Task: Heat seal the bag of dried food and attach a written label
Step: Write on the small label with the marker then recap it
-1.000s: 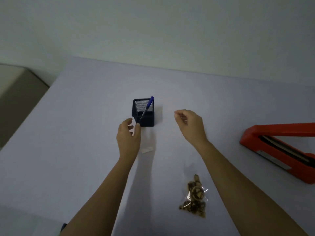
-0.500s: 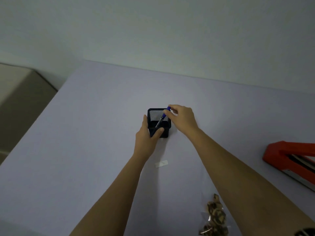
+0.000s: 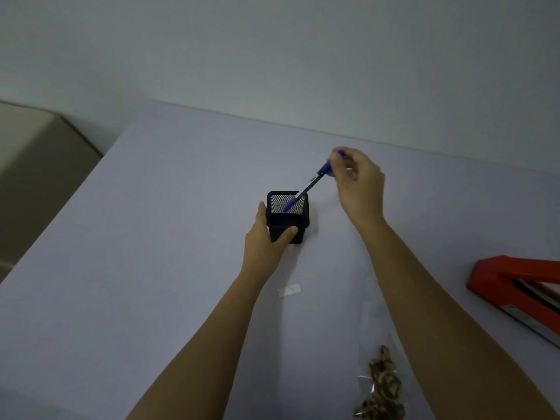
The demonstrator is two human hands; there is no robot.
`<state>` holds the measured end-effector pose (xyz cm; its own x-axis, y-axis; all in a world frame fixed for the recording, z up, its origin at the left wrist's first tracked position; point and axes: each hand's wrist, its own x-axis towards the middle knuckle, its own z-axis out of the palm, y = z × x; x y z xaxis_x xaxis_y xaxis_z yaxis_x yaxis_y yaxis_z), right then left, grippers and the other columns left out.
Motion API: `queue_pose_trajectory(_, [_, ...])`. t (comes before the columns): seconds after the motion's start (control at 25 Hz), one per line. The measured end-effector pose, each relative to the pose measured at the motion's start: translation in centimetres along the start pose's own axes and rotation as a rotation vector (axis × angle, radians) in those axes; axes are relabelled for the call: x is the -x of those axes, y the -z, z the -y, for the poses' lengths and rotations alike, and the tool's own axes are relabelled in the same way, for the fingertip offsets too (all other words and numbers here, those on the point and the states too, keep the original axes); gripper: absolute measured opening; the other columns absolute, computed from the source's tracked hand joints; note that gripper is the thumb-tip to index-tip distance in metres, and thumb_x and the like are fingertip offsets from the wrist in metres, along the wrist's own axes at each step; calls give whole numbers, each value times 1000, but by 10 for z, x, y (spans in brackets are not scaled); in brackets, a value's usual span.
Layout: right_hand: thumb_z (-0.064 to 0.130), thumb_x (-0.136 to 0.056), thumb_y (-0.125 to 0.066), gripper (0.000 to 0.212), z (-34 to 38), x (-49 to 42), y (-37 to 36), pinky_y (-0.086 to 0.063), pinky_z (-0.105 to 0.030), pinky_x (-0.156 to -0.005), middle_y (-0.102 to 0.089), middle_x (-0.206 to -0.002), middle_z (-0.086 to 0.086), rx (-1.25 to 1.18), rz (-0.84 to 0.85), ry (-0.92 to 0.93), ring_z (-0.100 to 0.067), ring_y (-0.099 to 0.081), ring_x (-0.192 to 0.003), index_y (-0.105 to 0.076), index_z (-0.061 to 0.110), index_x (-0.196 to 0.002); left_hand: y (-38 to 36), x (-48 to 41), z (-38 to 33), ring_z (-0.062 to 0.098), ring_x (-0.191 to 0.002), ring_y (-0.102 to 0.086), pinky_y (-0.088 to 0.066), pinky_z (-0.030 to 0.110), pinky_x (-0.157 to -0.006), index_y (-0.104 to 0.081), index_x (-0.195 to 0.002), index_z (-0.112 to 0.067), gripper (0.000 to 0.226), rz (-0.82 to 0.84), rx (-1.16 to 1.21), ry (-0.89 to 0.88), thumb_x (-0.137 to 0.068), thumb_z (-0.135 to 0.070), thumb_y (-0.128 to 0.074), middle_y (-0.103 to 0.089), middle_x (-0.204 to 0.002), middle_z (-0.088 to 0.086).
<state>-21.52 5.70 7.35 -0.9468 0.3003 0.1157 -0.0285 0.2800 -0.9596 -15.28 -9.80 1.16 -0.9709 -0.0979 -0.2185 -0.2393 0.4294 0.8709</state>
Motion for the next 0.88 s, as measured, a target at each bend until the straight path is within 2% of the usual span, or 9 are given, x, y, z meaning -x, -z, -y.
queue_pose_trajectory(0.08, [23, -93, -56, 8, 10, 6, 20, -55, -21, -77, -68, -81, 7, -172, -74, -64, -3, -68, -74, -63, 19, -95, 6, 5, -7, 16, -131, -38, -32, 26, -104, -20, -146, -15, 78, -43, 40, -53, -85, -34, -64, -36, -147, 2])
queue_pose_trajectory(0.12, [21, -94, -55, 8, 13, 12, 29, -55, -18, -75, -68, -82, 5, -245, -94, -102, -2, -68, -75, -62, 18, -95, 9, 9, -13, 11, -125, -43, -37, 26, -103, -28, -144, -16, 71, -66, 82, -104, -85, -32, -64, -42, -140, 0])
queue_pose_trajectory(0.2, [18, -94, -54, 10, 14, 28, 41, -53, -14, -71, -69, -84, 4, -335, -129, -174, -4, -68, -79, -62, 14, -99, 12, 25, -29, -3, -100, -55, -47, 17, -89, -48, -132, -15, 49, -62, 126, -196, -86, -25, -64, -58, -115, -6])
queue_pose_trajectory(0.24, [17, -94, -54, 11, 12, 37, 45, -53, -13, -70, -69, -85, 4, -360, -145, -207, -4, -68, -80, -62, 13, -100, 12, 34, -36, -4, -89, -58, -49, 14, -82, -55, -125, -16, 40, -51, 129, -236, -86, -22, -63, -62, -102, -9])
queue_pose_trajectory(0.32, [17, -94, -53, 12, 9, 52, 51, -52, -12, -68, -68, -86, 6, -393, -173, -250, -4, -68, -81, -62, 14, -101, 8, 49, -43, 2, -82, -61, -52, 16, -77, -62, -114, -18, 28, -49, 151, -293, -86, -19, -64, -65, -91, -12])
queue_pose_trajectory(0.44, [23, -96, -50, 13, 6, 65, 57, -52, -13, -68, -68, -91, 4, -418, -178, -328, -4, -67, -78, -63, 21, -96, -1, 61, -44, 8, -79, -64, -53, 22, -73, -69, -101, -16, 15, -104, 179, -315, -86, -16, -63, -70, -88, -4])
queue_pose_trajectory(0.56, [39, -94, -48, 21, 3, 82, 52, -49, -18, -65, -64, -92, 1, -430, -55, -502, -5, -56, -59, -63, 25, -90, -9, 71, -44, 7, -76, -62, -49, 14, -67, -70, -98, -13, 14, -152, 136, -363, -86, -14, -64, -69, -84, -5])
queue_pose_trajectory(0.68, [43, -94, -45, 32, -3, 99, 47, -45, -20, -61, -59, -83, -4, -361, 70, -569, -7, -42, -53, -64, 19, -88, -18, 79, -43, 2, -65, -56, -45, 7, -66, -71, -96, -9, 14, -170, -43, -503, -85, -16, -64, -67, -80, -4])
queue_pose_trajectory(0.88, [44, -95, -42, 40, 0, 101, 44, -39, -20, -48, -57, -60, -3, -274, -18, -599, -10, -43, -48, -60, 15, -73, -32, 85, -46, 10, -65, -57, -44, 12, -62, -67, -90, -5, 24, -188, -225, -621, -89, -26, -56, -68, -77, 6])
